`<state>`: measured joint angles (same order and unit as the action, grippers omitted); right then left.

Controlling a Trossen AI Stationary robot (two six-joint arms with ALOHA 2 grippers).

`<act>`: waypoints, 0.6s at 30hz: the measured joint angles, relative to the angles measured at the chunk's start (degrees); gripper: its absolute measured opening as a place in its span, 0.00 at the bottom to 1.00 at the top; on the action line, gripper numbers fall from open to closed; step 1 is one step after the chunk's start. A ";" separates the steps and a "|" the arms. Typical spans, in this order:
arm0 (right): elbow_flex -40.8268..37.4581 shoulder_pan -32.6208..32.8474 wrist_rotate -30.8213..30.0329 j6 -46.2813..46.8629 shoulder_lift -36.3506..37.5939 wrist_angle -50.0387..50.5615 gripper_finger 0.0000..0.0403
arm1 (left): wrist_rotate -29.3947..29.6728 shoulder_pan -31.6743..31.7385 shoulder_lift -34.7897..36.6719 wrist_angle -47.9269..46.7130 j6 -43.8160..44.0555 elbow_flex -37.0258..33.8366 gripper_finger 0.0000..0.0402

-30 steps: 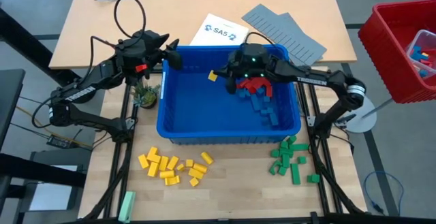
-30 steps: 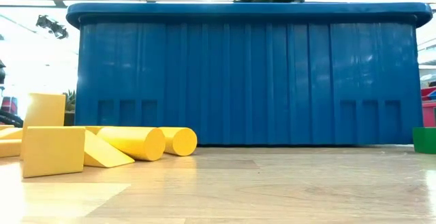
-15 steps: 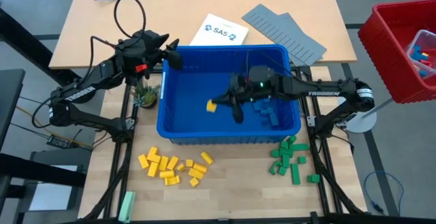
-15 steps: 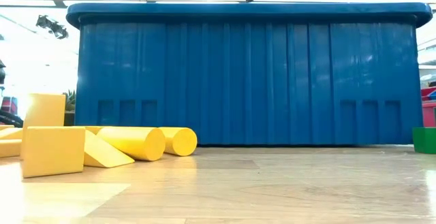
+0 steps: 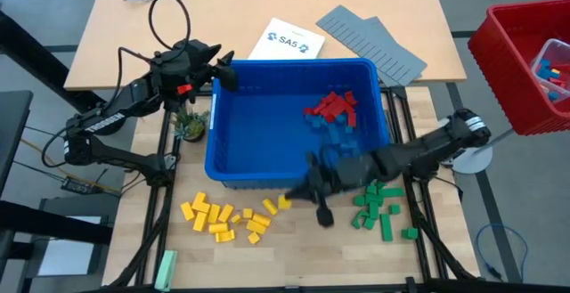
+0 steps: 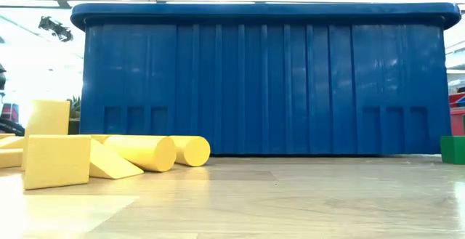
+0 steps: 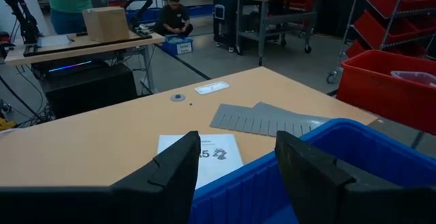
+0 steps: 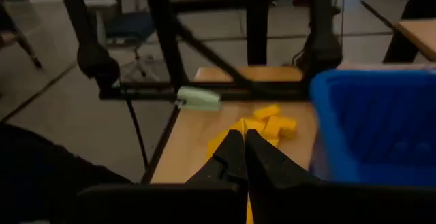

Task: Sort blocks
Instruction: Remove the yellow block from the blue bin

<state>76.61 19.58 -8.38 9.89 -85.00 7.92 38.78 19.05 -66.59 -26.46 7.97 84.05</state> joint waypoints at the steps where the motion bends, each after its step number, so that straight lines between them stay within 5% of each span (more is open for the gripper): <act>1: 0.03 1.74 -2.01 0.46 -0.63 0.04 0.00 | -0.02 0.02 0.00 0.04 0.02 0.00 0.50; 9: -0.06 9.98 -12.55 7.30 -10.80 0.54 0.00 | 0.00 0.02 0.02 0.00 0.02 0.00 0.50; 18: -0.12 11.35 -18.86 16.10 -25.03 1.37 0.00 | -0.01 0.00 0.02 -0.02 0.01 0.00 0.50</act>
<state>76.49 30.93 -27.24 25.98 -110.03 9.29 38.78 19.05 -66.57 -26.48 7.98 84.05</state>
